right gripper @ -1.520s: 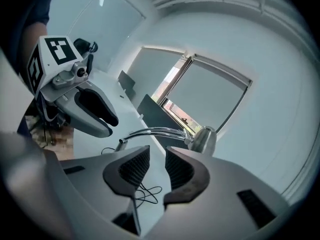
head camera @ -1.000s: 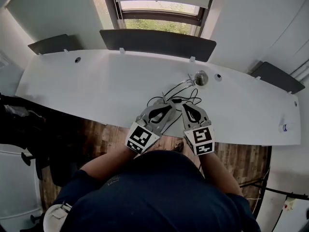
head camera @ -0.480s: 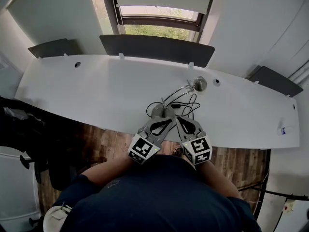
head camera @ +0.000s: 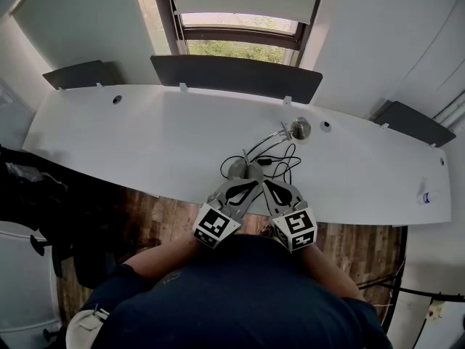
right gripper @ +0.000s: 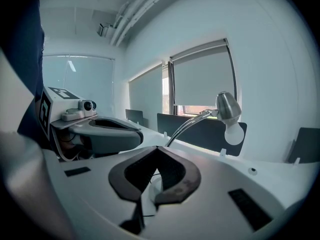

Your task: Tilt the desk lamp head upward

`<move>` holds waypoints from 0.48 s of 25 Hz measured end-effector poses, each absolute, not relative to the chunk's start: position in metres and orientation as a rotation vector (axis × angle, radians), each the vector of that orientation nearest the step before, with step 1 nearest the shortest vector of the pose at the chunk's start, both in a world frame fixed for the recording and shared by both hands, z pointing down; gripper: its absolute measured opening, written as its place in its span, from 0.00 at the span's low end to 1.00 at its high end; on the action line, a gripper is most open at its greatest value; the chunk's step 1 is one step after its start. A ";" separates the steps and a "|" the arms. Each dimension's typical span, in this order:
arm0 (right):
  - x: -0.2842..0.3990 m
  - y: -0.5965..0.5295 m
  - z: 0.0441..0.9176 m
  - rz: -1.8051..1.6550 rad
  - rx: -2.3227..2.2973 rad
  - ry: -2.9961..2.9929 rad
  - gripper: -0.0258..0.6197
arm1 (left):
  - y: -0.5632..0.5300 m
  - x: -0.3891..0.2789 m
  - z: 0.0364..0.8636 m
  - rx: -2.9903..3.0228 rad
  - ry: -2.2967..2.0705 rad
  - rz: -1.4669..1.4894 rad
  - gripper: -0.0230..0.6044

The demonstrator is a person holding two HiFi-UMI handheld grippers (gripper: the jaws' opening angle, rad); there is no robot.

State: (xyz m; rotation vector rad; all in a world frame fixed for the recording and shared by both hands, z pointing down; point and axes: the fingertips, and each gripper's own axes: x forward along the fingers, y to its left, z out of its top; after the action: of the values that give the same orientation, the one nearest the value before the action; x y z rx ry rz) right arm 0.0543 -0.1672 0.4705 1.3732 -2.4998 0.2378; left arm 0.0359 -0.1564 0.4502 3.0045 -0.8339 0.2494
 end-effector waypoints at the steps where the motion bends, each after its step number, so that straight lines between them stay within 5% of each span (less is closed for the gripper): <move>1: 0.053 -0.166 0.471 0.244 1.368 -2.504 0.05 | -0.156 0.036 0.450 3.005 -0.833 0.250 0.05; 12: 0.051 -0.168 0.469 0.247 1.366 -2.512 0.05 | -0.157 0.035 0.451 2.997 -0.827 0.267 0.05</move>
State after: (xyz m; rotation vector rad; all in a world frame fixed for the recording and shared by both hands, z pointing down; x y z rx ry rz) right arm 0.0514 -0.1678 0.4693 1.3655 -2.5117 0.2466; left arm 0.0350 -0.1571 0.4515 2.9968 -0.8267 0.2665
